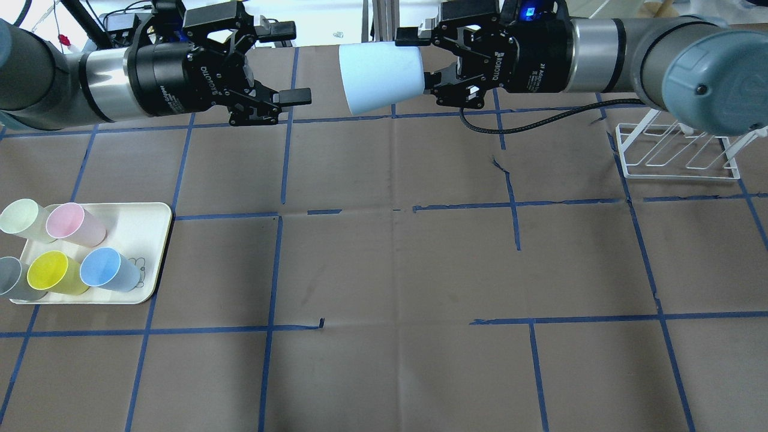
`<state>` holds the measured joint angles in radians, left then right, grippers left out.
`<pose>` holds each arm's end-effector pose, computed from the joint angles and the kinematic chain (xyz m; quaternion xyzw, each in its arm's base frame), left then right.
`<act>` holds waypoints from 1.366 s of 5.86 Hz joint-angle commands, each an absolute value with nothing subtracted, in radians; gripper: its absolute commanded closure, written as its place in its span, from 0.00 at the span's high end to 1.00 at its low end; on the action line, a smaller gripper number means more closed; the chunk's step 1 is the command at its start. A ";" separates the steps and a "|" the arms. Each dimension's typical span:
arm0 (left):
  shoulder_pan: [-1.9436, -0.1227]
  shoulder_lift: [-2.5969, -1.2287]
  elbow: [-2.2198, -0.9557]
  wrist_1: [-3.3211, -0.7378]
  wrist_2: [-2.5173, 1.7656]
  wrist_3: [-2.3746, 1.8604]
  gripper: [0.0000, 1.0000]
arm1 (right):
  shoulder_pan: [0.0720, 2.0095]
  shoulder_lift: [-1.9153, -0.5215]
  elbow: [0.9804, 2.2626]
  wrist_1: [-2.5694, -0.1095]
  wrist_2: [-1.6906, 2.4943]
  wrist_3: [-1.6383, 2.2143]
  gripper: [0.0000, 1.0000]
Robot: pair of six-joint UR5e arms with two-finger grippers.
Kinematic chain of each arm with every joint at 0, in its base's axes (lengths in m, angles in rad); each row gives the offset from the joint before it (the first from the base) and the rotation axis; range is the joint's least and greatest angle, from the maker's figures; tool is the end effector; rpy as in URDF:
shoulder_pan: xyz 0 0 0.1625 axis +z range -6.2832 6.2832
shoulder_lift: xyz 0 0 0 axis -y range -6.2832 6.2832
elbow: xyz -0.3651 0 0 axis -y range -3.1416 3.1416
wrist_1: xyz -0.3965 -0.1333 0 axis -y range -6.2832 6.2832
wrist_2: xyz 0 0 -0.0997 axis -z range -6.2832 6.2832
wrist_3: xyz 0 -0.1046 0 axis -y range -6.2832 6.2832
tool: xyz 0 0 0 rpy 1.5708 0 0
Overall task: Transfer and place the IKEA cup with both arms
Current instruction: 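Close the left gripper on the cup's rim beside the right gripper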
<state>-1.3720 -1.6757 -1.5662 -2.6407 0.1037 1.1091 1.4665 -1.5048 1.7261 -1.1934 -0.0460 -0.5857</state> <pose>-0.1415 -0.4994 0.3899 0.0599 -0.7187 0.0139 0.6925 0.1854 -0.5126 0.3796 0.0331 0.7197 -0.0225 0.6932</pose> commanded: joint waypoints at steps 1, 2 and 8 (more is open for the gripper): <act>-1.428 -1.674 -1.545 -2.642 0.091 1.092 0.98 | 1.466 -1.505 1.727 -1.193 -0.046 -0.586 0.19; -1.431 -1.677 -1.542 -2.635 0.091 1.097 0.97 | 1.466 -1.505 1.727 -1.193 -0.046 -0.586 0.19; -1.443 -1.667 -1.534 -2.634 0.094 1.103 0.54 | 1.466 -1.505 1.726 -1.193 -0.046 -0.586 0.19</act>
